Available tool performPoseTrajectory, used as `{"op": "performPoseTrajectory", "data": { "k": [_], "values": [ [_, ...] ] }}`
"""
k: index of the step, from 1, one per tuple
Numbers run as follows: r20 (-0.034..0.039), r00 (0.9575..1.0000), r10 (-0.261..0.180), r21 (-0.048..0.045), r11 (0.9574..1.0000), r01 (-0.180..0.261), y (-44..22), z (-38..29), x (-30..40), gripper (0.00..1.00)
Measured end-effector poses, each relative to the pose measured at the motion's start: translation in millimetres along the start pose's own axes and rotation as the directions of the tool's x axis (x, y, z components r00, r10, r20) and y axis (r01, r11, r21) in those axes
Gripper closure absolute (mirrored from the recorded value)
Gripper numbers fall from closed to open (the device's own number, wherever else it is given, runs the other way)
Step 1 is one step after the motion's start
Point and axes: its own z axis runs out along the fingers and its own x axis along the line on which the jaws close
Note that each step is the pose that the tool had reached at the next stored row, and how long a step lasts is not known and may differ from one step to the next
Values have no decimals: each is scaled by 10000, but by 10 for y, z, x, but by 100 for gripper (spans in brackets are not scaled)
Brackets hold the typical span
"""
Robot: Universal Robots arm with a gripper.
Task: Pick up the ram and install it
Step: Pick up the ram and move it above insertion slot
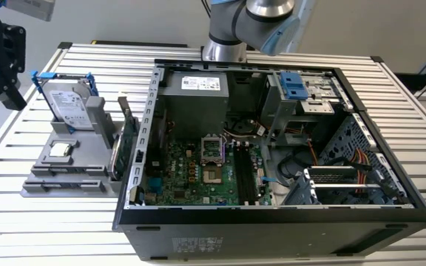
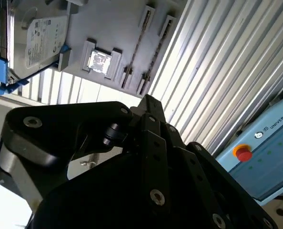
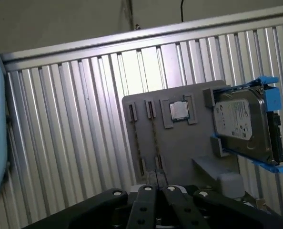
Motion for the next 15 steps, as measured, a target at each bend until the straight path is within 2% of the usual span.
{"op": "performPoseTrajectory", "data": {
  "k": [4,7,11,15],
  "values": [
    [-16,9984,-558,-8,9984,558,0,0,0,100],
    [-29,9949,-1010,-15,9949,1010,0,1,0,100],
    [-45,9874,-1581,-24,9874,1581,0,1,0,100],
    [-59,9779,-2091,-33,9779,2090,0,1,0,100]
  ]
}}
